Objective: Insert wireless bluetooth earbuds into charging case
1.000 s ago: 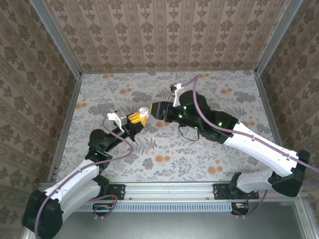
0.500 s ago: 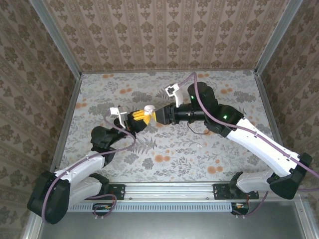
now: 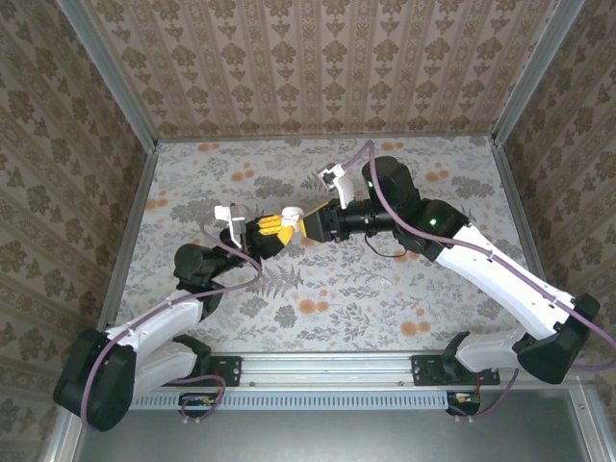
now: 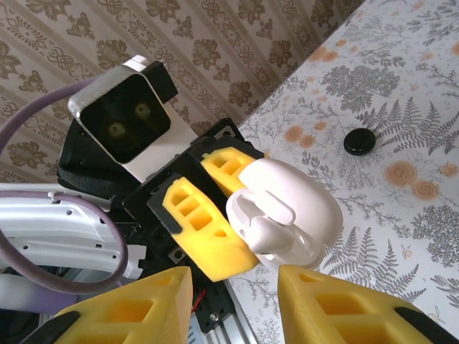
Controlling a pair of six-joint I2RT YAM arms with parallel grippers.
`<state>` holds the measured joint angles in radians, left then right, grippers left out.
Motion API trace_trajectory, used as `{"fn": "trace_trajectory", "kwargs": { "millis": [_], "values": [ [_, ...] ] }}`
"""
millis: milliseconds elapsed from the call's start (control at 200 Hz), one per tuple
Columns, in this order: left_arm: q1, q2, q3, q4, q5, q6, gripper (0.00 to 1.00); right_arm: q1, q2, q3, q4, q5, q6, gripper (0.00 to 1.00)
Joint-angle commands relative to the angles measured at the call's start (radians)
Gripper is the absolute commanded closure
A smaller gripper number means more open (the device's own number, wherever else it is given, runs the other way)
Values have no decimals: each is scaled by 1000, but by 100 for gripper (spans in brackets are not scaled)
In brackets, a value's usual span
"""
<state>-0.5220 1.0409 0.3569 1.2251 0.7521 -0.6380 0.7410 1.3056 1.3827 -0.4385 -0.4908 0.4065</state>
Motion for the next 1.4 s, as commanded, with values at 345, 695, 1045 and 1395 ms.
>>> {"fn": "trace_trajectory", "kwargs": {
  "millis": [345,695,1045,1395],
  "values": [
    [-6,7,34,53,22,-23,100,-3,39,61,-31,-11,-11,65],
    [-13,15,44,53,27,-23,100,-10,64,86,-46,15,-10,62],
    [-15,30,48,51,33,-21,100,-19,80,125,-63,-2,19,64],
    [-16,32,50,-7,27,44,100,-19,111,192,-206,98,119,54]
  ]
}}
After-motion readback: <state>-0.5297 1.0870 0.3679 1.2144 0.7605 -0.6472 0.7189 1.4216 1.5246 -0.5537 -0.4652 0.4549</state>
